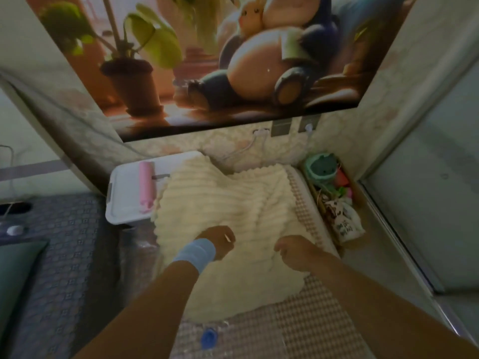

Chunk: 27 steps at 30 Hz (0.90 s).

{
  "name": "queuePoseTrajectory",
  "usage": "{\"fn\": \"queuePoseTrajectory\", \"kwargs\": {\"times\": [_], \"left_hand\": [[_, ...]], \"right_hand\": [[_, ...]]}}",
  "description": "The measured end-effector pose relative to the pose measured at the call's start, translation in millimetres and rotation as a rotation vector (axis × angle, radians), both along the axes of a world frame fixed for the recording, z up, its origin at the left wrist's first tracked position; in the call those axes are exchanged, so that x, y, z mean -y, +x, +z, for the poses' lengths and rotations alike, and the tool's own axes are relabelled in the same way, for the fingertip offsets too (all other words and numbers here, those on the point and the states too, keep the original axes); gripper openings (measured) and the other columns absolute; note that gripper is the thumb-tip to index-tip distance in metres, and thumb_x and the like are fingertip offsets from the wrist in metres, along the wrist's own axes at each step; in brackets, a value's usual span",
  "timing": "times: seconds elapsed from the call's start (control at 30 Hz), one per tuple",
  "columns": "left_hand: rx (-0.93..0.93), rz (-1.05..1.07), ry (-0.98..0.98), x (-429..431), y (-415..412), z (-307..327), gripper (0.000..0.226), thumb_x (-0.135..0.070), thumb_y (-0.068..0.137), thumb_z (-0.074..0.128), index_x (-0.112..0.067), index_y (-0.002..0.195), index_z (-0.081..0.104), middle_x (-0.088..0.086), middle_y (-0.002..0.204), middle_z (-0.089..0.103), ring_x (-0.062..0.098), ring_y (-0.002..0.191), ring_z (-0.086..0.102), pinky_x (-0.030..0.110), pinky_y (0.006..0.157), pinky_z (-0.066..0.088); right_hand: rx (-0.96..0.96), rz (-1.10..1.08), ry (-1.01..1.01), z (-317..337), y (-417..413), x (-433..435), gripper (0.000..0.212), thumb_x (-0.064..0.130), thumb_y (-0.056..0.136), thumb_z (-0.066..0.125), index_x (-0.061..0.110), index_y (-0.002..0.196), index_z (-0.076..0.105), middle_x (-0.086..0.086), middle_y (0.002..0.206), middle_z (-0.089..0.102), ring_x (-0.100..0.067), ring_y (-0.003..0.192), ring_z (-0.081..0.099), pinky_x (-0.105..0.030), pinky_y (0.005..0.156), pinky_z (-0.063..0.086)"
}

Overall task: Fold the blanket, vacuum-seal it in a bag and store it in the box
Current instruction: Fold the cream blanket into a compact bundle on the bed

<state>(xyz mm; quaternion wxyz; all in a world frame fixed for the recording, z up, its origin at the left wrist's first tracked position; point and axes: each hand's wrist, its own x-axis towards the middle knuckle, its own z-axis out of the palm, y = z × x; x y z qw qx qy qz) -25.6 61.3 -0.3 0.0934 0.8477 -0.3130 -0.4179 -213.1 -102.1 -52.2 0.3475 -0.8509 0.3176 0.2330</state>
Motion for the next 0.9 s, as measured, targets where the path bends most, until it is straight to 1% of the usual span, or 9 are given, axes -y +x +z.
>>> {"fn": "queuePoseTrajectory", "kwargs": {"times": [0.07,0.13,0.2,0.27,0.37,0.47,0.6,0.73,0.9], "left_hand": [[-0.147,-0.055,0.109,-15.0,-23.2,-34.5,0.003,-0.027,0.091,0.057,-0.03,0.093,0.059,0.001,0.098,0.07,0.021,0.068,0.07,0.027,0.055,0.055],[-0.172,-0.175,0.18,-27.7,-45.7,-69.8,0.015,-0.034,0.091,0.059,-0.029,0.106,0.058,0.001,0.105,0.068,0.021,0.077,0.071,0.026,0.056,0.054],[-0.09,-0.362,0.235,-37.8,-63.7,-117.3,0.04,-0.044,0.089,0.061,-0.032,0.126,0.051,-0.001,0.133,0.052,0.024,0.116,0.058,0.033,0.087,0.049],[-0.033,-0.517,0.303,-42.8,-75.0,-163.1,0.079,-0.056,0.085,0.062,-0.032,0.149,0.024,-0.001,0.157,0.015,0.027,0.144,0.022,0.043,0.113,0.028],[0.096,-0.617,0.326,-44.0,-76.1,-215.2,0.122,-0.071,0.071,0.065,-0.036,0.145,-0.025,0.002,0.154,-0.033,0.034,0.144,-0.021,0.059,0.115,0.005],[0.341,-0.583,0.217,-38.8,-67.4,-249.0,0.137,-0.08,0.057,0.067,-0.041,0.128,-0.043,0.005,0.145,-0.046,0.036,0.138,-0.033,0.069,0.108,-0.009],[0.655,-0.511,0.084,-22.3,-40.8,-271.9,0.136,-0.079,0.058,0.065,-0.04,0.136,-0.04,0.007,0.148,-0.042,0.035,0.142,-0.025,0.069,0.105,-0.012],[0.763,-0.422,-0.005,-1.8,-5.3,-283.4,0.125,-0.069,0.064,0.068,-0.042,0.144,-0.025,0.006,0.156,-0.022,0.038,0.145,-0.003,0.062,0.113,0.011],[0.8,-0.345,-0.169,8.0,13.9,-279.4,0.094,-0.049,0.068,0.075,-0.042,0.143,0.018,0.008,0.141,0.015,0.039,0.126,0.031,0.05,0.101,0.041]], "right_hand": [[-0.079,-0.038,0.062,-30.6,-21.0,-24.7,0.019,0.013,0.092,0.055,0.023,0.105,0.065,0.01,0.116,0.051,-0.015,0.084,0.064,-0.025,0.061,0.056],[-0.173,0.0,0.102,-66.3,-40.3,-46.5,0.018,0.019,0.09,0.062,0.024,0.107,0.062,0.009,0.106,0.054,-0.016,0.08,0.064,-0.023,0.055,0.052],[-0.174,0.102,0.073,-112.2,-55.9,-63.3,0.05,0.024,0.089,0.069,0.019,0.136,0.053,-0.002,0.133,0.054,-0.024,0.118,0.058,-0.029,0.087,0.053],[-0.074,0.192,0.04,-158.5,-66.2,-68.3,0.092,0.032,0.085,0.075,0.023,0.157,0.018,-0.006,0.162,0.023,-0.025,0.148,0.026,-0.04,0.114,0.034],[-0.024,0.368,-0.237,-200.5,-67.2,-59.8,0.127,0.047,0.075,0.078,0.023,0.154,-0.019,0.006,0.165,-0.002,-0.018,0.153,0.0,-0.059,0.12,0.013],[0.191,0.461,-0.53,-228.1,-55.9,-46.0,0.153,0.063,0.047,0.083,0.022,0.156,-0.015,-0.004,0.16,0.031,-0.025,0.146,0.032,-0.065,0.113,0.022],[0.411,0.469,-0.711,-251.7,-27.5,-13.8,0.123,0.063,0.058,0.07,0.021,0.16,0.014,-0.007,0.158,0.033,-0.026,0.146,0.031,-0.066,0.114,0.018],[0.505,0.506,-0.938,-259.7,11.2,20.4,0.088,0.063,0.081,0.037,0.021,0.158,0.023,-0.012,0.158,0.034,-0.029,0.146,0.032,-0.065,0.114,0.018],[0.665,0.364,-0.965,-266.4,35.3,31.1,0.068,0.038,0.086,0.058,0.019,0.15,0.041,-0.012,0.139,0.055,-0.032,0.127,0.053,-0.055,0.105,0.038]]}}
